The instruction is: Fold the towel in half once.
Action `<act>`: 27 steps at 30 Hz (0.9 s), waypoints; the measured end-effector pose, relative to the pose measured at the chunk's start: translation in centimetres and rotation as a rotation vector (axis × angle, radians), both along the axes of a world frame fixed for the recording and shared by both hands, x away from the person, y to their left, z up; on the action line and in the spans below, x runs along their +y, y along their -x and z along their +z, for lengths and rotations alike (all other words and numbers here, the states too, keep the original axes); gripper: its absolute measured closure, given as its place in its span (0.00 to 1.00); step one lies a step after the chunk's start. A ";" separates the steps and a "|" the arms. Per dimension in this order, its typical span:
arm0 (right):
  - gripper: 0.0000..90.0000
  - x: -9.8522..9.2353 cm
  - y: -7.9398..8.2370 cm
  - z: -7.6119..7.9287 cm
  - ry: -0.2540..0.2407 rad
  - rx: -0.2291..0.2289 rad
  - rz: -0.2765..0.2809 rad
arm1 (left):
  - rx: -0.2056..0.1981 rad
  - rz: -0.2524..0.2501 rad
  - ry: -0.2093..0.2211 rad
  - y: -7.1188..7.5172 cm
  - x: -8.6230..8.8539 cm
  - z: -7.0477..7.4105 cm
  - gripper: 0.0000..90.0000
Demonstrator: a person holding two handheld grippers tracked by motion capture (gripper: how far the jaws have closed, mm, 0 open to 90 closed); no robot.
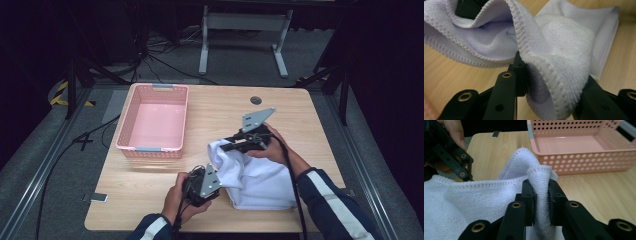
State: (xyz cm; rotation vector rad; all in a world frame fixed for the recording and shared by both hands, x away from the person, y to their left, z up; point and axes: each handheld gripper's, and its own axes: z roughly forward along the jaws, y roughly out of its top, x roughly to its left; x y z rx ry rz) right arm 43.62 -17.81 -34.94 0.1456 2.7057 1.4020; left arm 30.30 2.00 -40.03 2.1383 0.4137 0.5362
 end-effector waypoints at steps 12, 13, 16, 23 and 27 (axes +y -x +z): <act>0.76 -13.1 1.5 -0.9 -0.022 0.003 -0.147 | 0.062 -0.208 -0.074 -2.6 -11.1 -0.6 0.55; 0.73 -14.6 1.8 -1.5 -0.010 0.008 -0.182 | 0.075 -0.214 -0.065 -2.5 -11.6 -1.0 0.51; 0.61 -18.5 2.1 -2.7 0.018 0.021 -0.283 | 0.127 -0.247 -0.043 -2.4 -11.4 -1.0 0.35; 0.50 -23.3 3.4 -4.0 0.050 0.063 -0.397 | 0.172 -0.231 -0.015 -1.2 -8.1 -0.6 0.27; 0.40 -24.5 4.5 -3.1 0.086 0.029 -0.523 | 0.214 -0.159 -0.050 -0.8 -5.5 -2.1 0.24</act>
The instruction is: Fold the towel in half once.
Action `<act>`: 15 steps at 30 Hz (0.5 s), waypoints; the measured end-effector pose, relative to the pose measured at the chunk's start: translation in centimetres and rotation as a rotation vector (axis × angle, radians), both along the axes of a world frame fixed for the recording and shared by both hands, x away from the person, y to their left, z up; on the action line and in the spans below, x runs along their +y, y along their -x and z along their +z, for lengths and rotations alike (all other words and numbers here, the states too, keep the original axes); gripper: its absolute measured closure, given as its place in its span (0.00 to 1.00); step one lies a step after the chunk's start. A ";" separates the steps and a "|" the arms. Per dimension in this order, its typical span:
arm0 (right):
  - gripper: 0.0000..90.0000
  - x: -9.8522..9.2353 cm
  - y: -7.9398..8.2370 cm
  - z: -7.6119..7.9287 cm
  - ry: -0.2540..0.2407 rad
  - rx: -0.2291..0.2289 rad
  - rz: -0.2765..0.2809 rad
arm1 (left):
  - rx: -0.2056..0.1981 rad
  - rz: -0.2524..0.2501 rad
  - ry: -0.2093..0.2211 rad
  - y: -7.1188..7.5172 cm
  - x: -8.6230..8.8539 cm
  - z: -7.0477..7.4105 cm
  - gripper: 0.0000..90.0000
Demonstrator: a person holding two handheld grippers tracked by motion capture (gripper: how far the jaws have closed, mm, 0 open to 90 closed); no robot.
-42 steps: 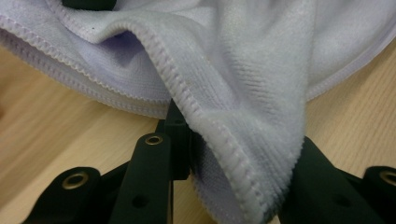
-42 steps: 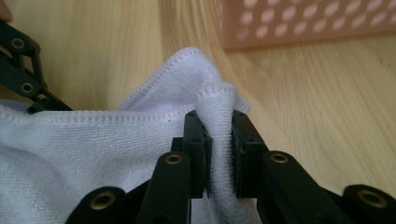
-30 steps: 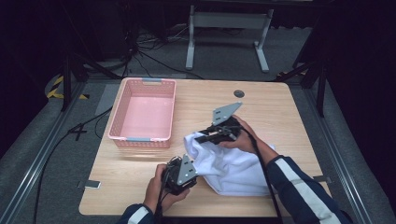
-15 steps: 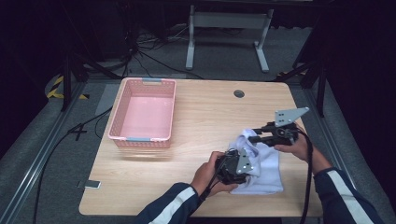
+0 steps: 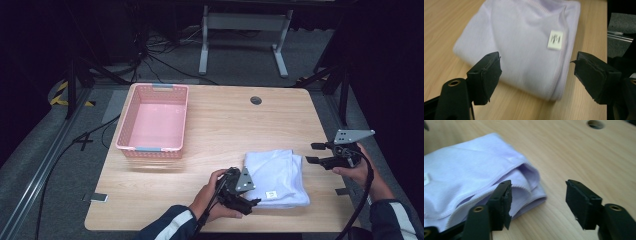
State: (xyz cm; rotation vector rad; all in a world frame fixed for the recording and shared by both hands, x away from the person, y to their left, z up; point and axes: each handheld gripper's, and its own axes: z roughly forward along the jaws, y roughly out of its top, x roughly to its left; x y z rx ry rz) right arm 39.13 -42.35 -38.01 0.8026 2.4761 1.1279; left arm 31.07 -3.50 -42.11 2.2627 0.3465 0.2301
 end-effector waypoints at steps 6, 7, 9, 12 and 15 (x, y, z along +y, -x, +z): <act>0.30 2.9 0.3 0.7 -0.121 0.007 -0.055 | 0.084 0.051 -0.019 0.3 -0.4 -2.9 0.18; 0.30 2.9 0.3 0.7 -0.121 0.007 -0.055 | 0.084 0.051 -0.019 0.3 -0.4 -2.9 0.18; 0.21 5.7 -0.5 -1.1 -0.060 0.040 -0.067 | 0.103 0.055 -0.045 0.3 -1.5 -3.8 0.18; 0.18 6.5 -1.8 -3.4 -0.011 0.119 -0.097 | 0.104 0.072 -0.071 -0.1 -2.2 -4.5 0.18; 0.17 6.3 -2.8 -5.2 0.021 0.172 -0.118 | 0.108 0.077 -0.072 -0.4 -2.4 -4.9 0.17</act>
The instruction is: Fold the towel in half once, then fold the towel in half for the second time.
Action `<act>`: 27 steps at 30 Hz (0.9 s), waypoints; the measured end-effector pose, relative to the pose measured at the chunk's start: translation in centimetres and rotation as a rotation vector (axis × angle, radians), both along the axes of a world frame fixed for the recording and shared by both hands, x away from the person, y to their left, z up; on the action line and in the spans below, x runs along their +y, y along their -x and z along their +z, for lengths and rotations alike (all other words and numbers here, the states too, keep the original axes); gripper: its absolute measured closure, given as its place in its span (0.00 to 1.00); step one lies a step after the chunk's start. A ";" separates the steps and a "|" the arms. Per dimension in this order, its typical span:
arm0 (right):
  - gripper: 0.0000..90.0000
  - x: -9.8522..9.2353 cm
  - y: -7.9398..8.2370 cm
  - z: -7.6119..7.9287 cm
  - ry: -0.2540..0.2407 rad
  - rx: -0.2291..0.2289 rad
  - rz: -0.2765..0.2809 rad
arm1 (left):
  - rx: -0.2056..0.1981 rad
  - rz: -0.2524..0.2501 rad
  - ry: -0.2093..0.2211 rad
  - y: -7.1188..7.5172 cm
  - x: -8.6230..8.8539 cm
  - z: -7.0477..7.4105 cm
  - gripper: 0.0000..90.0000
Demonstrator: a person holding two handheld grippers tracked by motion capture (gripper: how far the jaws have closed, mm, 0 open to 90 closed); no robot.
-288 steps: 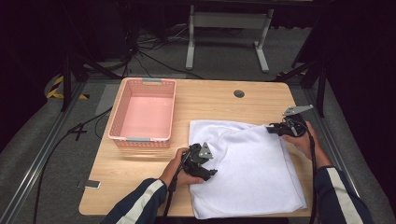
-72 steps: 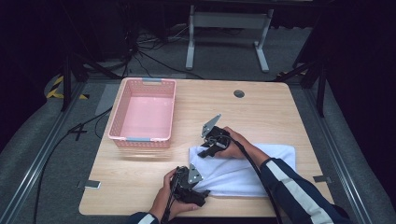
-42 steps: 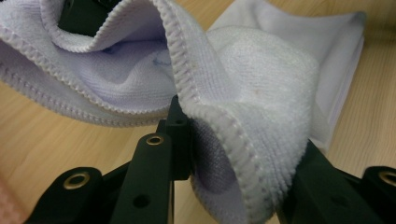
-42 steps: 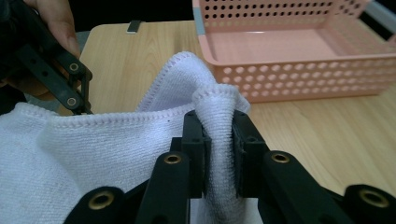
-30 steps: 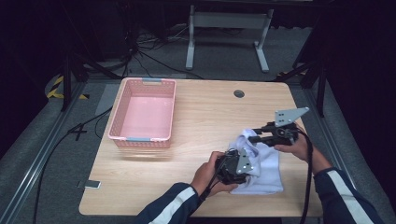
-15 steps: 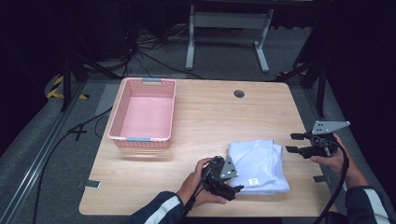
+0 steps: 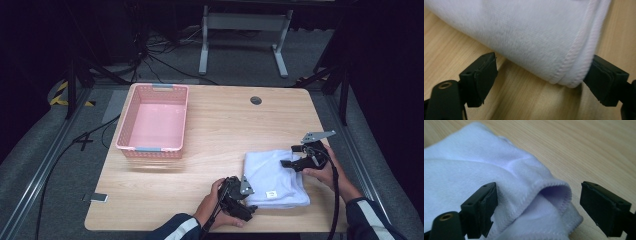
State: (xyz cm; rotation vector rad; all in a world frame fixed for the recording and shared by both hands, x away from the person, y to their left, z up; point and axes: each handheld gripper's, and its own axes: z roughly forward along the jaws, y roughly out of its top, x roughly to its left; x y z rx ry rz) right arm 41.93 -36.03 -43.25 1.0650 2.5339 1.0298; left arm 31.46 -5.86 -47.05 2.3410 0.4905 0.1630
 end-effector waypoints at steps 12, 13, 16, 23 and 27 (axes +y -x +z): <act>0.34 0.6 0.1 -2.0 -0.027 0.053 0.048 | -0.036 -0.005 0.014 -0.7 -0.7 -0.3 0.15; 0.39 0.7 0.2 -1.9 -0.033 0.056 0.053 | -0.027 -0.002 0.011 -0.8 -0.6 -0.2 0.17; 0.57 0.6 0.4 -1.9 -0.073 0.087 0.077 | -0.047 -0.012 0.043 -1.1 -0.4 -0.1 0.37; 0.75 1.2 0.7 -1.3 -0.082 0.035 0.104 | -0.052 -0.007 0.032 -2.1 0.6 0.2 0.64; 0.77 1.9 0.3 -0.9 -0.118 0.020 0.109 | -0.070 0.021 0.022 -2.7 2.0 0.6 0.66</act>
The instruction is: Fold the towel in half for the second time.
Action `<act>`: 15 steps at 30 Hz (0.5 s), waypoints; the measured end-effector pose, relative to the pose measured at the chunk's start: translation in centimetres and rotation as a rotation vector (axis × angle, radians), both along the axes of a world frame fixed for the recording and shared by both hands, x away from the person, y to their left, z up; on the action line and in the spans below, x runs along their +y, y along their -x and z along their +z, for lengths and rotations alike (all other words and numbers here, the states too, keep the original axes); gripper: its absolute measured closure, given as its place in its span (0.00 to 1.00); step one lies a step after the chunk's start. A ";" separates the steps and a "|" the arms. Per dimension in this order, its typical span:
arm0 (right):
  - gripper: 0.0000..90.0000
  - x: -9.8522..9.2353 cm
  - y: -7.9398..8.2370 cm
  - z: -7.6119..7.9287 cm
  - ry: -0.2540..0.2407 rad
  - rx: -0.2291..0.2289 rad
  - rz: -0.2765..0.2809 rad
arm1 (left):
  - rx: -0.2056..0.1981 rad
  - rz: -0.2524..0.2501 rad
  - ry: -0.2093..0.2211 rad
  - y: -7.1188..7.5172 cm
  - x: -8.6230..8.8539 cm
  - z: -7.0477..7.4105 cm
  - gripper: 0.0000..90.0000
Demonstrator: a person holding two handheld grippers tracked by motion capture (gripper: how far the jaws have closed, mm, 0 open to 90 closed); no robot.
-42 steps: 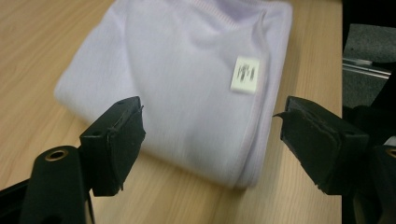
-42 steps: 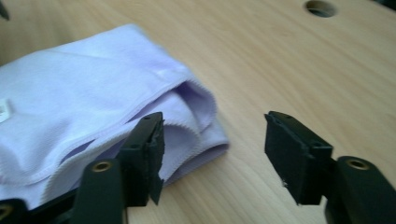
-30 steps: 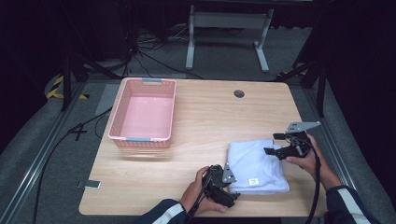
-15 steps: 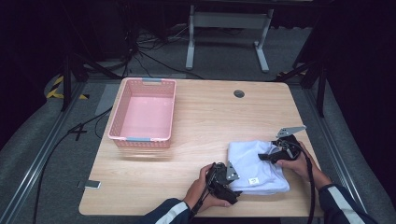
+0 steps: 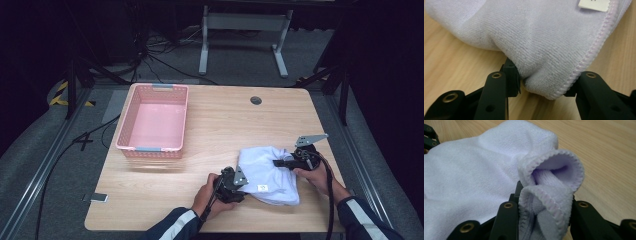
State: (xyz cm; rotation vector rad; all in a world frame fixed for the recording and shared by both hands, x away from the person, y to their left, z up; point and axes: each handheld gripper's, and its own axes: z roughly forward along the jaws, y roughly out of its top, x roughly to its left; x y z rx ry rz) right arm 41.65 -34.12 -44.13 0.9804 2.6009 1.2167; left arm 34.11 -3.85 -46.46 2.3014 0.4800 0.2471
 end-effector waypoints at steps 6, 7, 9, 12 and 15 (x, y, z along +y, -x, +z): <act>0.77 2.7 -1.1 1.8 -0.025 -0.069 0.026 | -0.046 0.075 0.030 -0.8 2.9 1.5 0.67; 0.77 3.2 -1.4 2.3 -0.033 -0.079 0.029 | -0.056 0.086 0.032 -0.9 3.4 1.9 0.67; 0.77 4.3 -1.9 3.0 -0.039 -0.100 0.042 | -0.078 0.117 0.045 -1.0 4.6 2.5 0.67; 0.77 6.1 -2.7 4.1 -0.046 -0.124 0.058 | -0.107 0.147 0.048 -1.2 6.2 3.4 0.67; 0.77 7.8 -3.5 5.0 -0.062 -0.139 0.073 | -0.124 0.177 0.069 -1.4 7.7 4.3 0.67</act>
